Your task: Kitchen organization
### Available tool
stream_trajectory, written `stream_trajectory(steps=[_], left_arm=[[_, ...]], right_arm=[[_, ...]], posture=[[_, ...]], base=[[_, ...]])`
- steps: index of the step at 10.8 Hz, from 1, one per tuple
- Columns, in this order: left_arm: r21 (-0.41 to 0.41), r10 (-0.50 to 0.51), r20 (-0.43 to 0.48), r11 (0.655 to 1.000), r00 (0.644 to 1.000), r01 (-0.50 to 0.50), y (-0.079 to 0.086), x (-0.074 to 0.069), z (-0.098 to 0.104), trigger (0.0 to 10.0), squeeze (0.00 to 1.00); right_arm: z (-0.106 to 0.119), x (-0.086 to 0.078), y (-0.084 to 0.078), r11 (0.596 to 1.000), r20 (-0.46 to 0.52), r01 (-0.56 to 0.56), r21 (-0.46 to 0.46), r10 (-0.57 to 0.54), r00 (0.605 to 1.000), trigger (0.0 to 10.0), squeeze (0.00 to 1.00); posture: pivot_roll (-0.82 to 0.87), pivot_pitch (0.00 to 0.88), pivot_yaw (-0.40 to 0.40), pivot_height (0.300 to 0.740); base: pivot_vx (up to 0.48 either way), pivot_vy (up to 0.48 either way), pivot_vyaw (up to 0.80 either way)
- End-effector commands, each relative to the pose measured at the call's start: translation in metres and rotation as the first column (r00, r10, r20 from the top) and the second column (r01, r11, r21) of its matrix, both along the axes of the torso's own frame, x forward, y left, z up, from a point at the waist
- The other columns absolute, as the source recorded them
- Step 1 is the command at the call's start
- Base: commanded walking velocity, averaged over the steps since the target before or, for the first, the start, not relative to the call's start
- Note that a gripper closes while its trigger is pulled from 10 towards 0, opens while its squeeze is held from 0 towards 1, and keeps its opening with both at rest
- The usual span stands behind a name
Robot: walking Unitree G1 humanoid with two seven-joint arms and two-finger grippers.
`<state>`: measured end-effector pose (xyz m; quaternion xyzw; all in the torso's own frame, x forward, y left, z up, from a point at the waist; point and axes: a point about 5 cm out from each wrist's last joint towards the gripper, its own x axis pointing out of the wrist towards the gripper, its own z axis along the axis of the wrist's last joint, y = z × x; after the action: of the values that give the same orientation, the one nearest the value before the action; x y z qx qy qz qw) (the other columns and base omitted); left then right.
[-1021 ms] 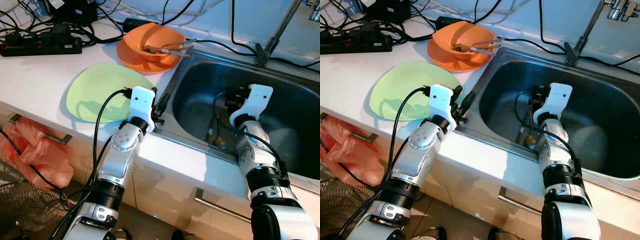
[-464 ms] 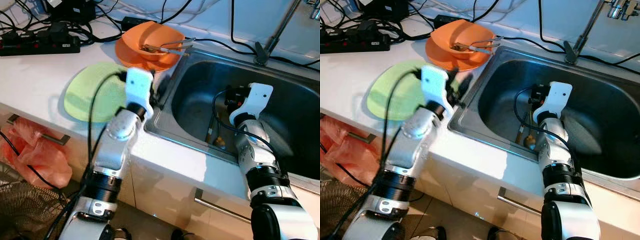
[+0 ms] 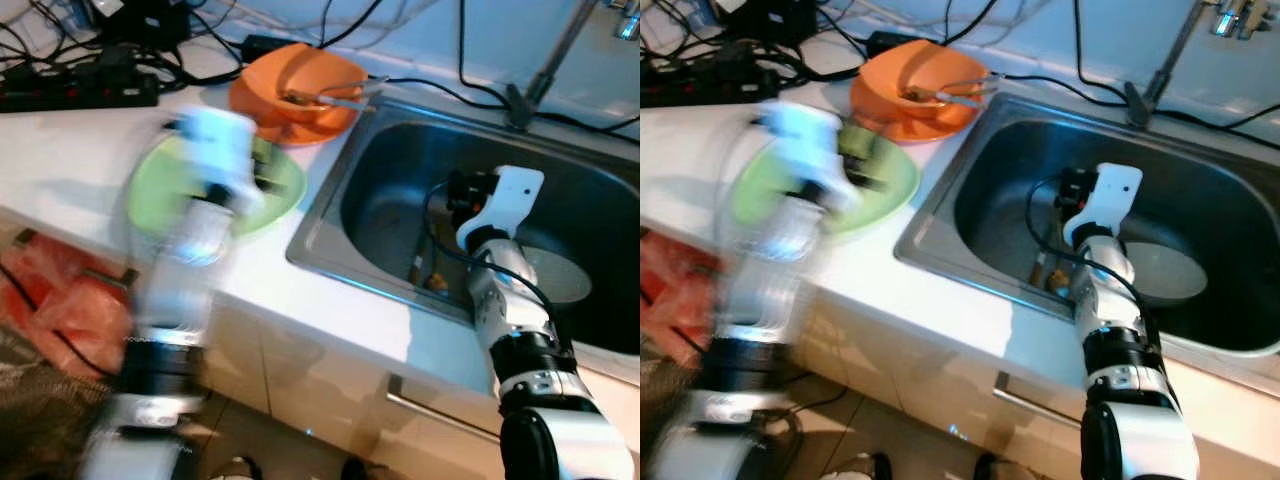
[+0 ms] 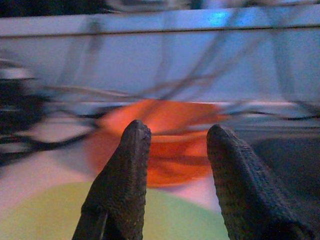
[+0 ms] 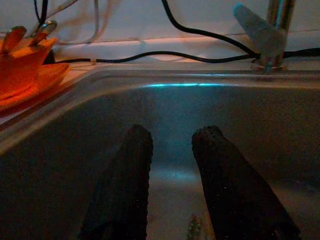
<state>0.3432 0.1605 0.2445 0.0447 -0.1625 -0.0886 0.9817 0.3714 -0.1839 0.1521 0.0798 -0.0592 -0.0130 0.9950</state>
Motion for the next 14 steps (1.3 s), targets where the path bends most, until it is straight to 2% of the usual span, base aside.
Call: stream_trajectory(steps=[1, 3, 4, 5, 6, 9, 10, 11, 14], left_arm=[[-0.029, 0.072, 0.014, 0.997, 0.997, -0.072, 0.017, -0.004, 0.007, 10.0, 0.00], [-0.024, 0.145, 0.003, 0.989, 0.989, -0.145, 0.024, -0.007, 0.007, 10.0, 0.00], [-0.021, 0.207, -0.024, 0.978, 0.978, -0.207, 0.044, -0.012, 0.005, 10.0, 0.00], [-0.031, 0.271, -0.056, 0.962, 0.961, -0.273, 0.076, -0.022, 0.002, 10.0, 0.14], [-0.047, 0.299, -0.078, 0.952, 0.951, -0.303, 0.091, -0.031, 0.000, 10.0, 1.00], [-0.099, 0.337, -0.198, 0.927, 0.920, -0.361, 0.102, -0.040, -0.014, 10.0, 1.00], [-0.147, 0.327, -0.250, 0.918, 0.911, -0.369, 0.108, -0.042, -0.019, 10.0, 1.00], [-0.164, 0.278, -0.316, 0.926, 0.907, -0.341, 0.109, -0.045, -0.023, 10.0, 0.00], [-0.182, 0.240, -0.390, 0.926, 0.889, -0.330, 0.109, -0.048, -0.028, 10.0, 0.00]], right_arm=[[-0.004, -0.001, -0.002, 1.000, -0.020, 0.003, 0.011, -0.003, 1.000, 10.0, 0.00], [-0.004, -0.001, -0.002, 1.000, -0.022, 0.000, 0.010, 0.001, 1.000, 10.0, 0.00], [-0.004, -0.001, -0.002, 1.000, -0.023, -0.003, 0.009, 0.003, 1.000, 10.0, 0.00], [-0.005, 0.000, -0.001, 1.000, -0.027, -0.007, 0.008, 0.007, 1.000, 10.0, 0.00], [-0.006, 0.000, -0.001, 1.000, -0.031, -0.011, 0.007, 0.011, 0.999, 10.0, 0.00], [-0.006, 0.000, 0.001, 1.000, -0.034, -0.022, 0.004, 0.023, 0.999, 10.0, 0.00], [-0.007, -0.001, 0.001, 1.000, -0.035, -0.023, 0.002, 0.023, 0.999, 10.0, 0.00], [-0.006, 0.000, 0.001, 1.000, -0.035, -0.023, 0.002, 0.023, 0.999, 10.0, 0.00], [-0.007, 0.000, 0.002, 1.000, -0.034, -0.026, 0.002, 0.026, 0.999, 10.0, 0.00]], posture=[[0.08, 0.120, -0.060, 0.740], [0.08, 0.123, -0.061, 0.740], [0.09, 0.128, -0.067, 0.740], [0.09, 0.132, -0.073, 0.740], [0.10, 0.133, -0.076, 0.740], [0.10, 0.137, -0.082, 0.740], [0.10, 0.139, -0.082, 0.740], [0.10, 0.140, -0.081, 0.740], [0.10, 0.139, -0.078, 0.740]], base=[[0.000, 0.000, 0.00], [0.000, 0.000, 0.00], [0.000, 0.000, 0.00], [0.000, 0.000, 0.00], [0.000, 0.000, 0.00], [0.000, 0.000, 0.00], [0.000, 0.000, 0.00], [0.000, 0.000, 0.00], [0.000, 0.000, 0.00]])
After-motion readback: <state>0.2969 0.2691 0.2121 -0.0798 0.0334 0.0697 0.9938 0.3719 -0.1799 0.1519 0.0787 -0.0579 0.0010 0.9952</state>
